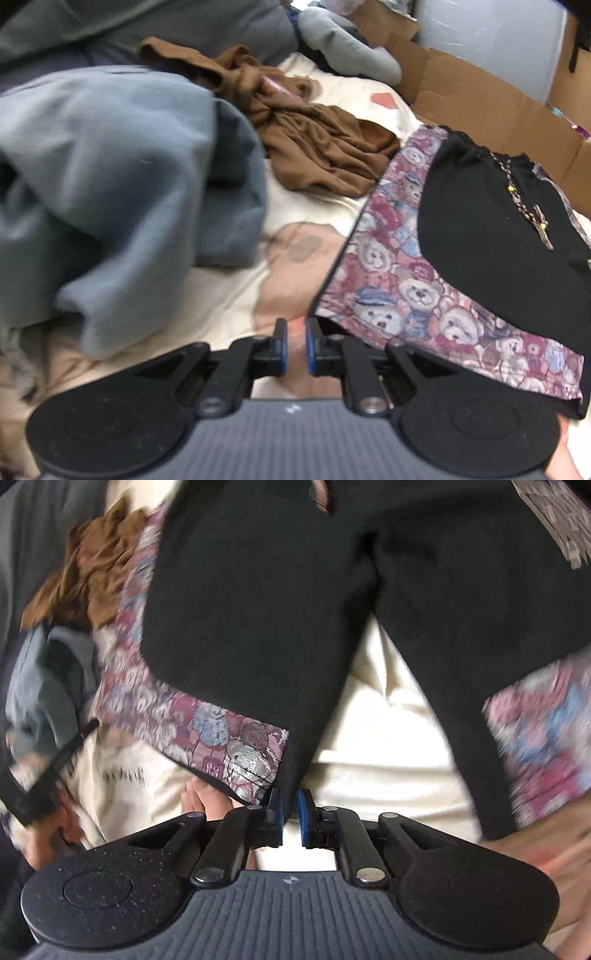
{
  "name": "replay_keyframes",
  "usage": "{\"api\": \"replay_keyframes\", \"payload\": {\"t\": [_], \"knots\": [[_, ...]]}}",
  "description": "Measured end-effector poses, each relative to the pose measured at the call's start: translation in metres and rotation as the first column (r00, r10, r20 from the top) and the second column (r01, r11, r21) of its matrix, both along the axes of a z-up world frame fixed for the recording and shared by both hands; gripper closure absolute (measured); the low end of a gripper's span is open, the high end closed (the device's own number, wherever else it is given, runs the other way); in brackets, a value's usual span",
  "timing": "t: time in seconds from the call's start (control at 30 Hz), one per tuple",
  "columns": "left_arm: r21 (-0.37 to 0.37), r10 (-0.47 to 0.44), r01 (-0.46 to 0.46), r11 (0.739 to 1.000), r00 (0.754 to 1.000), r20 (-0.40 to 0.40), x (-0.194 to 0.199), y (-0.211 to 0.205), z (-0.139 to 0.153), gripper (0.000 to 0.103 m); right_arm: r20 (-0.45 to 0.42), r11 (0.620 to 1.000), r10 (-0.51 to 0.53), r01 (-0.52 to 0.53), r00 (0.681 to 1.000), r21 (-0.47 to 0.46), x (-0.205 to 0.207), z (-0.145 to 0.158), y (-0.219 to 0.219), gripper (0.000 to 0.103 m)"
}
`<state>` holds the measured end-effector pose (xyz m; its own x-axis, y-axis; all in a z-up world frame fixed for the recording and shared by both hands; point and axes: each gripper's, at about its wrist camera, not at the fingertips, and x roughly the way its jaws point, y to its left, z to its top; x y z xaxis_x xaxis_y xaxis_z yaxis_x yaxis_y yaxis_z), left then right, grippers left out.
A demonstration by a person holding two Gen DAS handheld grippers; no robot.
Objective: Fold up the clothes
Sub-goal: 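Open both grippers to release the shorts, then move the left gripper to the bear-print lining edge and close on it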
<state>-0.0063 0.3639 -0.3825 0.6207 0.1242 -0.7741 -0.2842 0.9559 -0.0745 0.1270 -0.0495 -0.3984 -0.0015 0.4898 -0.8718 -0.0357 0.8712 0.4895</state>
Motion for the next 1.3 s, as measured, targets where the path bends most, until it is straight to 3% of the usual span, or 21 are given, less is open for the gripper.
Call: {"api": "replay_keyframes", "payload": {"t": [0.03,0.1,0.2,0.4,0.5,0.67,0.83,0.93,1.07,1.3], "knots": [[0.003,0.023,-0.023,1.0,1.0,0.004,-0.003,0.003,0.003,0.091,0.017,0.999,0.033,-0.033,0.999,-0.015,0.002,0.007,-0.003,0.082],[0.0,0.065,-0.065,0.998,0.998,0.015,-0.005,0.009,0.009,0.092,0.055,0.995,0.09,-0.087,0.994,-0.047,0.009,0.02,-0.01,0.077],[-0.009,0.084,-0.084,0.996,0.996,0.04,0.001,0.01,0.019,0.092,0.099,0.988,0.136,-0.128,0.986,-0.09,0.022,0.034,-0.025,0.076],[-0.046,0.02,-0.017,0.999,0.997,0.081,0.036,-0.008,0.03,0.091,0.132,0.968,0.183,-0.156,0.974,-0.194,0.047,0.045,-0.06,0.076],[-0.064,0.01,-0.004,0.998,0.995,0.096,0.056,-0.017,0.032,0.091,0.152,0.958,0.209,-0.171,0.966,-0.228,0.057,0.05,-0.073,0.066],[-0.065,-0.051,0.059,0.996,0.992,0.114,0.091,-0.04,0.036,0.091,0.184,0.945,0.242,-0.188,0.953,-0.267,0.073,0.051,-0.099,0.066],[-0.072,-0.1,0.108,0.992,0.989,0.108,0.132,-0.061,0.033,0.091,0.213,0.942,0.22,-0.151,0.952,-0.3,0.079,0.045,-0.128,0.065],[-0.104,-0.097,0.106,0.989,0.992,0.082,0.154,-0.068,0.025,0.091,0.231,0.945,0.199,-0.125,0.952,-0.301,0.077,0.038,-0.144,0.061],[-0.083,-0.082,0.085,0.993,0.996,0.042,0.18,-0.072,0.012,0.091,0.272,0.954,0.152,-0.069,0.95,-0.293,0.073,0.029,-0.169,0.06],[-0.042,-0.145,0.146,0.988,0.989,0.02,0.223,-0.085,0.007,0.091,0.391,0.947,0.095,0.037,0.916,-0.319,0.074,0.017,-0.211,0.06]]}}
